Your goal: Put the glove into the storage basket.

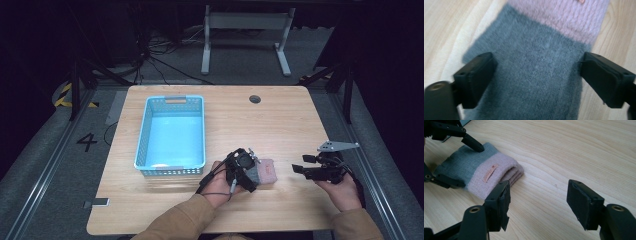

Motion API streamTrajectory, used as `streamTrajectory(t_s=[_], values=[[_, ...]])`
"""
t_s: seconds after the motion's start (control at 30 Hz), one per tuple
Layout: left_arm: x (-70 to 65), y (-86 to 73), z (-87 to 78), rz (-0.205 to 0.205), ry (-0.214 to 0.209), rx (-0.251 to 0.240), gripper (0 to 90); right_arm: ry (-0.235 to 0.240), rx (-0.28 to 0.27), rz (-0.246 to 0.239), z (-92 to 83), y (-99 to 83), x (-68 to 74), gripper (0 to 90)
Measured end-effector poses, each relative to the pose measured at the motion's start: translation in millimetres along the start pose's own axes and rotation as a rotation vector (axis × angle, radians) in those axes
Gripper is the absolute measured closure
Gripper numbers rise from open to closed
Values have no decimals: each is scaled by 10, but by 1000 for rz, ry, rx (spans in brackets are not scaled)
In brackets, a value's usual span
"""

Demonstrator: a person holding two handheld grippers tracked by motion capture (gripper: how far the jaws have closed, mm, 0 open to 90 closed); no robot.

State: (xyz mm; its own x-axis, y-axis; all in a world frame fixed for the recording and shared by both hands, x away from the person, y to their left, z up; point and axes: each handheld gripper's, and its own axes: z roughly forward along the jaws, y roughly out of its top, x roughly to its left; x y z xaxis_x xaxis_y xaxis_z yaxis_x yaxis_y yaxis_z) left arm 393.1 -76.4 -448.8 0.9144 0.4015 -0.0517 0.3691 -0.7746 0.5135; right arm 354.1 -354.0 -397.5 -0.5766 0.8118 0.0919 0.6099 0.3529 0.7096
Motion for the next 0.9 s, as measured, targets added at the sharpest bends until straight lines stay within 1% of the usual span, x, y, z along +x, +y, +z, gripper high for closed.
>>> streamTrajectory(t_s=[0.03,0.1,0.13,0.17,0.4,0.53,0.63,0.7,0.77,0.8,0.83,0.9], values=[[-18,-4,11,18,21,0,88,2,1,-1,2,0,2,360],[-68,-2,33,45,59,17,83,2,2,-1,6,1,6,360],[-81,4,49,48,68,13,79,2,2,-2,7,1,7,359],[-82,8,50,41,69,14,74,2,3,-1,7,1,7,358],[-68,8,25,32,61,15,100,1,5,-3,10,-4,4,357],[-84,16,6,48,69,19,102,4,4,-3,5,-3,-1,357],[-81,21,-56,37,52,11,105,6,0,-4,0,-5,-5,357],[-81,29,-87,33,56,-6,105,5,-3,0,-3,-5,-4,356],[-62,34,-124,20,42,-23,109,9,-5,3,-8,-4,-7,355],[-51,33,-138,2,30,-30,110,11,-5,2,-10,-4,-9,354],[-35,33,-143,-2,16,-35,110,11,-6,3,-11,-4,-8,354],[-11,31,-137,-8,16,-40,98,12,-6,2,-10,-4,-9,353]])
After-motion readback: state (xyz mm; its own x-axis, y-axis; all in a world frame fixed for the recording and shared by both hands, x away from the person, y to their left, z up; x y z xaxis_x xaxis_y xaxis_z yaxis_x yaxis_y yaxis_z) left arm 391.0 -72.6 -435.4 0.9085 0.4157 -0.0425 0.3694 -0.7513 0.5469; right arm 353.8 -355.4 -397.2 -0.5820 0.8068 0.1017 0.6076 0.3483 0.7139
